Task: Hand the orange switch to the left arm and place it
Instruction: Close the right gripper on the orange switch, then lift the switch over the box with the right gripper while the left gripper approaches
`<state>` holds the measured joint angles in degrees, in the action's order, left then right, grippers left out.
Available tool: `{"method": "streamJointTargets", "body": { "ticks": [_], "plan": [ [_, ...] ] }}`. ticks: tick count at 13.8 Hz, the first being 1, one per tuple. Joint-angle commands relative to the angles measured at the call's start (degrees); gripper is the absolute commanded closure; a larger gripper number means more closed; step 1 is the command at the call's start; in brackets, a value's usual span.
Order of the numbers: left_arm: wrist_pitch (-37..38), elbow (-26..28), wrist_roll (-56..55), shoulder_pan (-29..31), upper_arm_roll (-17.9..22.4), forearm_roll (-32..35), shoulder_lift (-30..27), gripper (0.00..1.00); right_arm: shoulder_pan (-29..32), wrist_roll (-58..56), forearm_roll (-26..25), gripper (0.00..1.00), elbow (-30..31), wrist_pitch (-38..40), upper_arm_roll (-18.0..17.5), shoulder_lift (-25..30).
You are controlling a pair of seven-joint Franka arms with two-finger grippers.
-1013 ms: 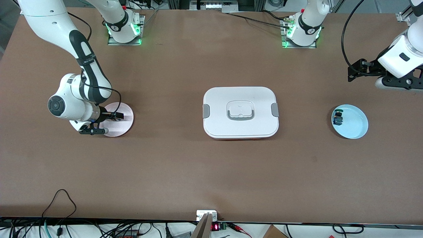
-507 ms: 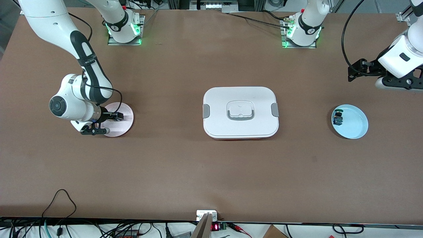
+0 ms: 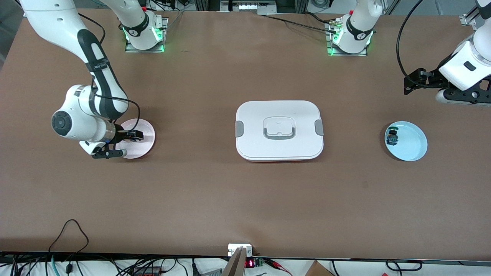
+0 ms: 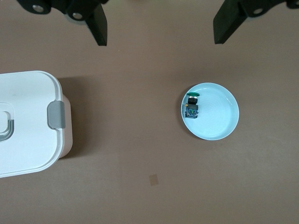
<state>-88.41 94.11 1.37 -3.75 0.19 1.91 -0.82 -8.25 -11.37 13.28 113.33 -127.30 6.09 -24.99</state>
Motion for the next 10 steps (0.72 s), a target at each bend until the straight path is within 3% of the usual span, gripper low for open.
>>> {"method": "streamJointTargets", "body": {
  "ticks": [1, 6, 10],
  "plan": [
    [1.22, -0.77, -0.49, 0.05, -0.01, 0.91, -0.06, 0.00, 0.70, -1.63, 1.05, 0.98, -4.68, 8.09, -0.47, 2.84],
    [1.22, -0.77, -0.76, 0.05, 0.25, 0.38, 0.20, 0.00, 0.26, -1.63, 0.79, 0.99, -13.39, 18.65, -0.82, 5.74],
    [5.16, -0.68, -0.58, 0.05, 0.16, 0.20, 1.25, 0.00, 0.34, -3.29, 0.96, 0.99, -17.08, 20.95, -5.29, 9.07]
  ]
}}
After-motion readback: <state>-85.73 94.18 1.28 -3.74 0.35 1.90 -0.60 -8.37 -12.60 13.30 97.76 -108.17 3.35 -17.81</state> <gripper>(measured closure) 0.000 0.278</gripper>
